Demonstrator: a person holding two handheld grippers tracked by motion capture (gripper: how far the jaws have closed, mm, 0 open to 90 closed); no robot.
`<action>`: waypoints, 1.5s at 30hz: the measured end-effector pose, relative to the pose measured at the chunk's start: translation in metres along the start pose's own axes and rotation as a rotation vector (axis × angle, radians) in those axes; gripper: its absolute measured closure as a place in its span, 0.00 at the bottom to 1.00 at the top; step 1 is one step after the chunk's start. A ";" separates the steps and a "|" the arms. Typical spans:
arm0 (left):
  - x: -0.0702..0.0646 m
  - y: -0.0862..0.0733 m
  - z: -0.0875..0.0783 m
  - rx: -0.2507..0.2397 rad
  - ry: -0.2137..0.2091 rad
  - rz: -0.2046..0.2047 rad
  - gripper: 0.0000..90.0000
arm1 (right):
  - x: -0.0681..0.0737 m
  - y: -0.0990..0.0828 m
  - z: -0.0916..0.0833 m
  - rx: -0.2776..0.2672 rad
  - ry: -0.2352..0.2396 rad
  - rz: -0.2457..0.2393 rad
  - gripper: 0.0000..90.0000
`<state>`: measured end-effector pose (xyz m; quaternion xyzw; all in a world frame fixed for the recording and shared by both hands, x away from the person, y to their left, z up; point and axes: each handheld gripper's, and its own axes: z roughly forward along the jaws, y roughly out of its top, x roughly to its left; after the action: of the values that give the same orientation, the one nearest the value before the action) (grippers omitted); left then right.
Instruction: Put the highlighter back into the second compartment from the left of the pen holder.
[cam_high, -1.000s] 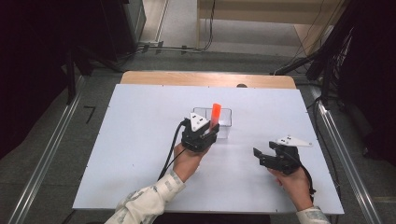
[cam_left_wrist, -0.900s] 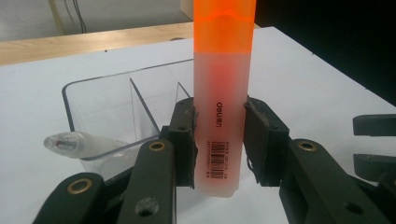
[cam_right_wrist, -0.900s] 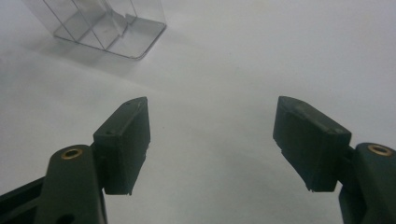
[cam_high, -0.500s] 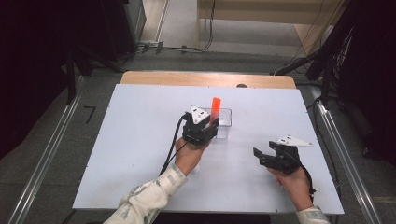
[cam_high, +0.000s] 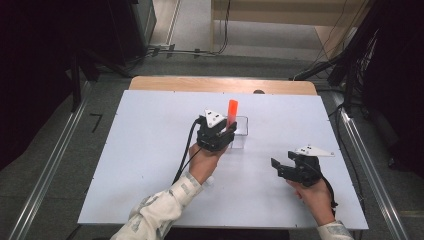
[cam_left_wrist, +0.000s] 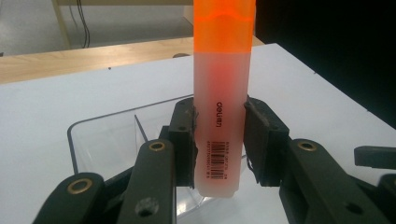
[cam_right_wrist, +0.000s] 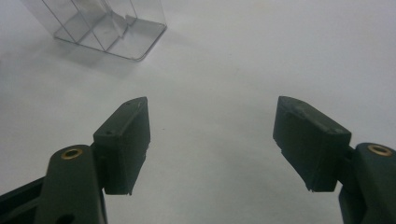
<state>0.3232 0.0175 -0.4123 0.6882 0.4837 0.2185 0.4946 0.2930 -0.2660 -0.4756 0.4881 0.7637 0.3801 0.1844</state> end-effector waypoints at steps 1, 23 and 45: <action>0.000 0.001 0.000 0.000 0.000 0.000 0.74 | 0.000 0.000 0.000 -0.001 0.000 0.000 0.29; 0.002 0.011 0.013 -0.013 0.018 -0.010 0.74 | 0.000 0.000 0.000 0.000 -0.003 -0.005 0.29; -0.002 0.002 0.025 0.004 0.073 0.037 0.73 | 0.000 0.000 0.000 0.001 0.000 -0.006 0.29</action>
<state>0.3428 0.0038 -0.4202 0.6896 0.4891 0.2516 0.4711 0.2926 -0.2663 -0.4758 0.4858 0.7654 0.3792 0.1854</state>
